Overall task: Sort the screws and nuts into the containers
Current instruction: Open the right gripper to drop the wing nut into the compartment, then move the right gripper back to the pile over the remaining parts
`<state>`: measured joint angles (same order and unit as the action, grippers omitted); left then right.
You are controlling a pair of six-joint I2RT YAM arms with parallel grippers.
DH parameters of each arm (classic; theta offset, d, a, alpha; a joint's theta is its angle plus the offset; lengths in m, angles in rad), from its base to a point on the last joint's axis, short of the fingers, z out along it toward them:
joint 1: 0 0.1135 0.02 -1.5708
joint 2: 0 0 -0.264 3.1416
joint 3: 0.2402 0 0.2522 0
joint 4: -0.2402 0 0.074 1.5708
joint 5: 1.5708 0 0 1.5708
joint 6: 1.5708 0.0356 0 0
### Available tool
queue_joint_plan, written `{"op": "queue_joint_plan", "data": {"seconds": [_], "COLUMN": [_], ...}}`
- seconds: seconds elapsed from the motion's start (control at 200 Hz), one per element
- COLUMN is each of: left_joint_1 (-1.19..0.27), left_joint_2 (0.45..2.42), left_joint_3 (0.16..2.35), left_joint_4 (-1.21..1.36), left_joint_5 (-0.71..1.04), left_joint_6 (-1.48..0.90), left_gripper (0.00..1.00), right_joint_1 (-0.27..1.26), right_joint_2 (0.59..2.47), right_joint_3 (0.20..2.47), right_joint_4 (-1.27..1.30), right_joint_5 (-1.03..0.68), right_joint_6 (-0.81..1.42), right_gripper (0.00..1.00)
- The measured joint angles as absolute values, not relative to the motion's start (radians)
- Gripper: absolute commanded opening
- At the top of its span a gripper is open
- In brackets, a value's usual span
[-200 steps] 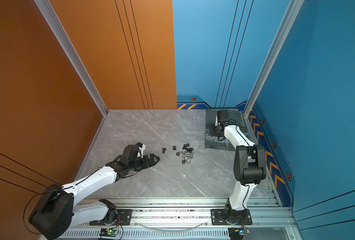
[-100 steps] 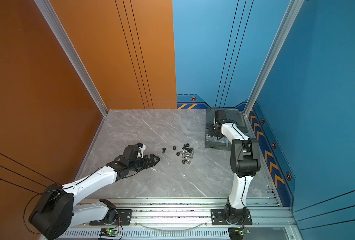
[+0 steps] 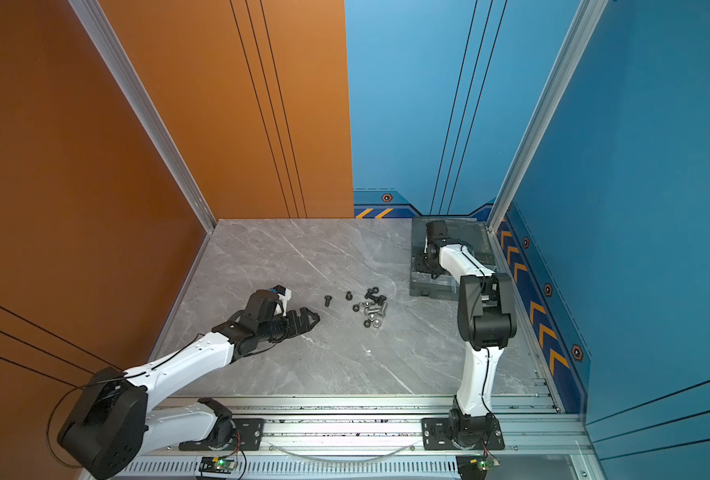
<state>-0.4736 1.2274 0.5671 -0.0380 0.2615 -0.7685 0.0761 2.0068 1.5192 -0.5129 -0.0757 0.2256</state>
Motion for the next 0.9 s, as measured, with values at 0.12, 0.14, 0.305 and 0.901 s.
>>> {"op": "queue_joint_plan", "data": {"seconds": [0.12, 0.14, 0.305, 0.901], "left_joint_1": [-0.474, -0.474, -0.474, -0.474], "left_joint_2": [1.227, 1.227, 1.227, 1.232], "left_joint_3": [0.567, 0.567, 0.567, 0.567], "left_joint_4": [-0.038, -0.038, -0.038, -0.033], "left_joint_5": [0.262, 0.262, 0.262, 0.262], "left_joint_6": [-0.768, -0.768, -0.768, -0.769], "left_gripper": [0.97, 0.98, 0.98, 0.98], "right_joint_1": [0.083, 0.085, 0.12, 0.492], "right_joint_2": [1.984, 1.973, 1.827, 1.849], "right_joint_3": [1.505, 1.499, 1.416, 1.404], "right_joint_4": [-0.513, -0.513, -0.504, -0.551], "right_joint_5": [-0.078, -0.078, -0.114, -0.2], "right_joint_6": [0.223, 0.224, 0.2, -0.144], "right_gripper": [0.51, 0.52, 0.53, 0.52]}}
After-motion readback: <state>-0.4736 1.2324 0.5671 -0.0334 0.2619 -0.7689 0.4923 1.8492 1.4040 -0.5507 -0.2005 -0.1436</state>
